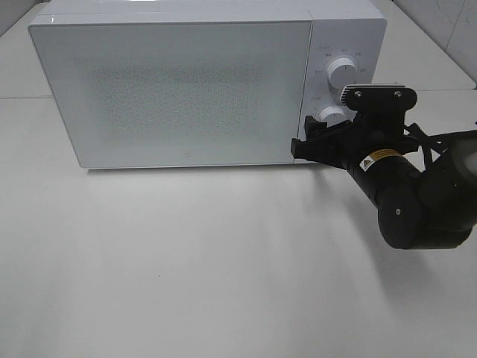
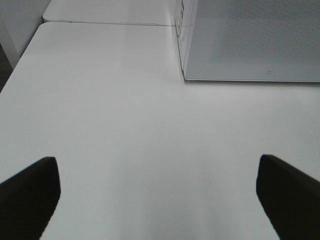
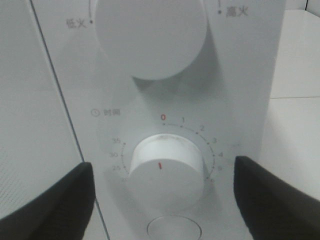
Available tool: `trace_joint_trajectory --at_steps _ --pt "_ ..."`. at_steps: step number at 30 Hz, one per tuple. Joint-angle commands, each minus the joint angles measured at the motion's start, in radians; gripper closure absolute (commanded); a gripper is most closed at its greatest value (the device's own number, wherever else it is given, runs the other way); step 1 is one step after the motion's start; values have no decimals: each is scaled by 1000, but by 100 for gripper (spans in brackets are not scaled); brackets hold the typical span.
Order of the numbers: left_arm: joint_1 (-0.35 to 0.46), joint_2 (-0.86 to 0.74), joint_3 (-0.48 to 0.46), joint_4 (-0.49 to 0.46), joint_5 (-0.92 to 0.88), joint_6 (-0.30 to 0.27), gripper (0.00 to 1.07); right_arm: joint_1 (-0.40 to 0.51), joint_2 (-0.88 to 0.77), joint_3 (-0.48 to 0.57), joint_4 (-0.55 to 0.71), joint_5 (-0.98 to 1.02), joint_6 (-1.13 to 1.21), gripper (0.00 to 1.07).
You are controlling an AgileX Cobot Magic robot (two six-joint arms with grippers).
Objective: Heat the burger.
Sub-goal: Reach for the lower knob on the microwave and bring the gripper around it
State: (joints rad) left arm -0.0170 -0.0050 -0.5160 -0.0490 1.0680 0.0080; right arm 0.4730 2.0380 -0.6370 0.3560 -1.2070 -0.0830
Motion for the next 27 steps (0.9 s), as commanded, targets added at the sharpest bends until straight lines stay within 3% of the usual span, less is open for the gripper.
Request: trace_joint_trajectory --at_steps 1,21,26,27 --pt "1 -10 -2 -2 4 -8 6 1 -1 -11 -5 -58 -15 31" --pt "1 -10 -2 -2 4 -8 6 1 0 -45 -2 -47 -28 33" --pt "1 -10 -2 -2 4 -8 6 1 0 -49 -1 -45 -29 44" --pt "1 -10 -2 -2 4 -8 6 1 0 -57 -1 -34 -36 52"
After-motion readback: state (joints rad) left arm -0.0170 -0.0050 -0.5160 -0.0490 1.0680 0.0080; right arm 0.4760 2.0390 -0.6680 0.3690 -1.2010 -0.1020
